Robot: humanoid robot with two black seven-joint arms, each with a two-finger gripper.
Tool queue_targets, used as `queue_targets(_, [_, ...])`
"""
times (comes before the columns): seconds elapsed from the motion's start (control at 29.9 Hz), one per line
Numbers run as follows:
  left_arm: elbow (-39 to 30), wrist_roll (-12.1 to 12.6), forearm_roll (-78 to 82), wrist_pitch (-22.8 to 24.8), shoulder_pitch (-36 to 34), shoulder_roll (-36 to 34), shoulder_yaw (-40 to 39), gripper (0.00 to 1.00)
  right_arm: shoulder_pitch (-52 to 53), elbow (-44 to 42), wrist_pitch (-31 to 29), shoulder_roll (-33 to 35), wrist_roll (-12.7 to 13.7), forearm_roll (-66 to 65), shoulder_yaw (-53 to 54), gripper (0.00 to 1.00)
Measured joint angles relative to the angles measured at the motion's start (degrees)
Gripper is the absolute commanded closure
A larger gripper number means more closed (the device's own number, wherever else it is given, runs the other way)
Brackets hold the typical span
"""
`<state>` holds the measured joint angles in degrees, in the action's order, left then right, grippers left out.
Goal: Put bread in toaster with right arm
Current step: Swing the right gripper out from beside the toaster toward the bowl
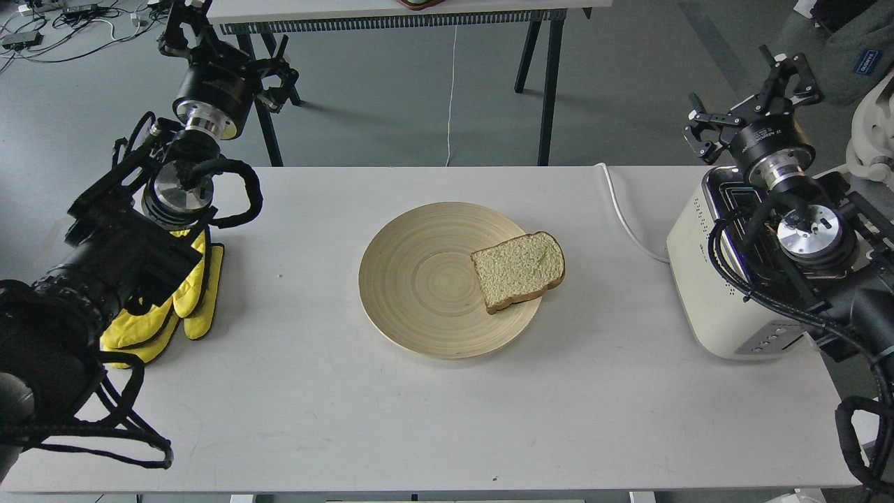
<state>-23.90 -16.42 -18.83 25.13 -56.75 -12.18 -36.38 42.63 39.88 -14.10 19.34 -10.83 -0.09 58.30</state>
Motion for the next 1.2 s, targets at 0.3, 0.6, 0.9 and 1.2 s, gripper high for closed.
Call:
queue_targets(0.3, [0.3,0.0,-0.1,0.0,0.0,-0.4,-0.2,0.00,0.4,2.3,-0.1,0.4,0.1,-0.3,-3.6,0.00])
queue_targets(0.6, [0.3,0.2,-0.1,0.5,0.0,-0.3,-0.1,0.00,5.3,4.4,0.8,2.3,-0.1,-8.4,-11.6,0.01])
queue_targets(0.9, [0.2,0.0,-0.1,0.6,0.0,-0.2,-0.1,0.00,5.7,11.7,6.3,4.6,-0.1,-23.0,-20.6,0.01])
queue_targets(1.2, [0.2,0.0,-0.1,0.4,0.1,-0.1,-0.1,0.00,6.1,14.0,13.4,5.3,0.3,-32.8,-33.6,0.02])
